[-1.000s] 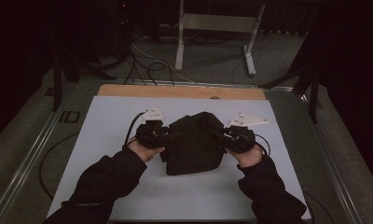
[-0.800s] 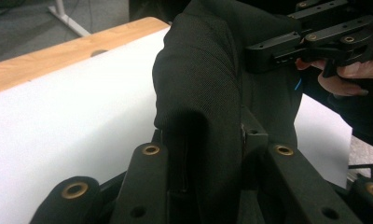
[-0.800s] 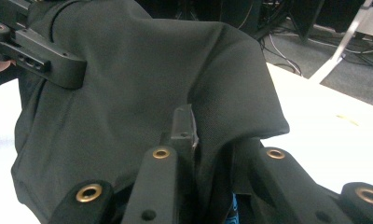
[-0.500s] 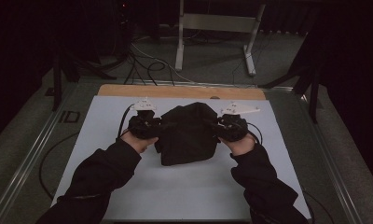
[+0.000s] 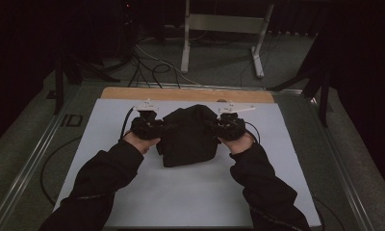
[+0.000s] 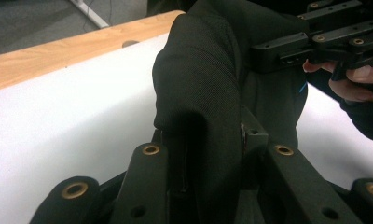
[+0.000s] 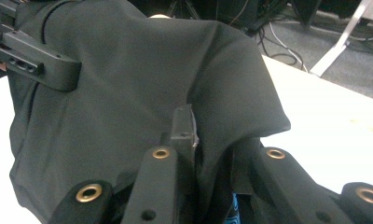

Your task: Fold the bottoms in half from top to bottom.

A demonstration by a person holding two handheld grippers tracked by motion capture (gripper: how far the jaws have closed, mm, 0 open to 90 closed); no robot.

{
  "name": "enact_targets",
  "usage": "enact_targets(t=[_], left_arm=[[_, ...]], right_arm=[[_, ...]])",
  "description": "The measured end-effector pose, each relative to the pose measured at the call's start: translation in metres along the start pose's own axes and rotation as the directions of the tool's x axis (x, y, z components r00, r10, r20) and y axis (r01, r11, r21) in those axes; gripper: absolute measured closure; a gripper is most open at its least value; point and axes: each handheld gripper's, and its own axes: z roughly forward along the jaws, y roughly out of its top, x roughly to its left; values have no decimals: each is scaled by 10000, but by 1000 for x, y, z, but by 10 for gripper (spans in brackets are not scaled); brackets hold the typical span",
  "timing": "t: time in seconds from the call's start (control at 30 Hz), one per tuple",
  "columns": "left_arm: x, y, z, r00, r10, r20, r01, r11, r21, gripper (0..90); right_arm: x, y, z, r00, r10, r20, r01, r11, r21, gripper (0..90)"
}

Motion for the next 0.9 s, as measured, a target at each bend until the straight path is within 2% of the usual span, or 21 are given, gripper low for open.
enact_targets(t=[0.23, 0.4, 0.57, 0.73, 0.9], left_arm=[[8, -6, 12, 9996, -214, 180, 208, 9992, 331, 713], [13, -11, 21, 9995, -292, 145, 283, 9980, 568, 713], [21, -19, 34, 9978, -634, 177, 616, 9944, 863, 713], [29, -26, 43, 9968, -778, 179, 753, 9908, 1121, 712], [39, -31, 50, 9941, -1077, 133, 1055, 9878, 1147, 711]], right_arm=[[-6, -10, 13, 9996, 267, -12, -267, 9991, 329, 766], [-8, -17, 21, 9991, 410, 43, -412, 9974, 588, 766], [-13, -27, 33, 9978, 663, 100, -669, 9932, 956, 766], [-15, -35, 45, 9964, 828, 170, -843, 9879, 1305, 765], [-17, -40, 53, 9959, 876, 229, -900, 9852, 1457, 765]])
